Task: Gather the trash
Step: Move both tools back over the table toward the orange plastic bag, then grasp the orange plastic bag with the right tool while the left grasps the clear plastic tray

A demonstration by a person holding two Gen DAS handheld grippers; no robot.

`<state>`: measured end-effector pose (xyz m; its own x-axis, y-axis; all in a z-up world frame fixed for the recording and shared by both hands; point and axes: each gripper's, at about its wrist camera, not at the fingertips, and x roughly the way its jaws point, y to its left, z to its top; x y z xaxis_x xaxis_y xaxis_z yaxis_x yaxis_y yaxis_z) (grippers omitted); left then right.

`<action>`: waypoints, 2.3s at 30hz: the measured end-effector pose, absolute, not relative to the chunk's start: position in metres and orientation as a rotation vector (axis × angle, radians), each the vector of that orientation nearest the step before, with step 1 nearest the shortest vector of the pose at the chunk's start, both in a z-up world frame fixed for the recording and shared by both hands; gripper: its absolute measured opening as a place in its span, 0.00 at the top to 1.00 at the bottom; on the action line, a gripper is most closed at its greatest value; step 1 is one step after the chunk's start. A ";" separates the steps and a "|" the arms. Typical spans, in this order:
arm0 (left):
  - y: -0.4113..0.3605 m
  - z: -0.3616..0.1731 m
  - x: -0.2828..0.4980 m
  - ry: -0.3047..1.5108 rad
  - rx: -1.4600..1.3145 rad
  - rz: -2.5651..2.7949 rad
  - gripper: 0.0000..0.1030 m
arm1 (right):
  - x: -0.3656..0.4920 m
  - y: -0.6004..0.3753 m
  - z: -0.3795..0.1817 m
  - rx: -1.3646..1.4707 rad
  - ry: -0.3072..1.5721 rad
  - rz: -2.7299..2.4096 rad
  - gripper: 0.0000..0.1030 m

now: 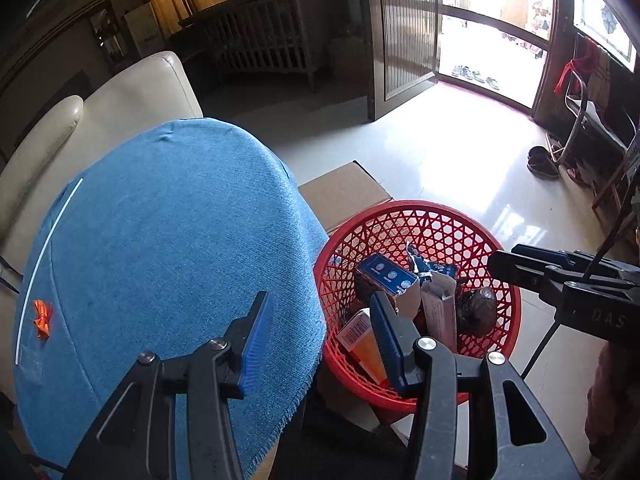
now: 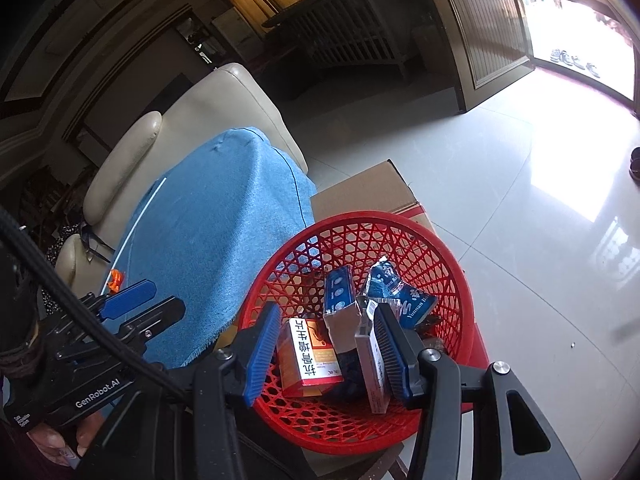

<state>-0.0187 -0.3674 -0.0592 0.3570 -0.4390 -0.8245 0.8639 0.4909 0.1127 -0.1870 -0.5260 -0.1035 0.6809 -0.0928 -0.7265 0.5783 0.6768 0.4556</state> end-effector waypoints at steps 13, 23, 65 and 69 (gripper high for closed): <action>-0.307 -0.048 0.013 0.825 0.549 -0.809 0.49 | -0.159 -0.509 -0.095 0.716 0.765 -0.374 0.48; -0.217 -0.045 0.054 0.819 0.479 -0.625 0.49 | -0.119 -0.477 -0.080 0.639 0.806 -0.314 0.48; 0.146 -0.101 0.182 0.990 -0.007 0.082 0.49 | 0.362 -0.186 -0.110 0.489 1.089 0.208 0.49; 0.147 -0.088 0.194 0.969 -0.015 0.076 0.49 | 0.391 -0.168 -0.132 0.442 1.156 0.147 0.63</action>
<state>0.1939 0.1474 -0.0880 0.5635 0.0583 -0.8241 -0.0713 0.9972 0.0218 0.3907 -0.1677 -0.1318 0.4048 0.3360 -0.8504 0.1120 0.9048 0.4108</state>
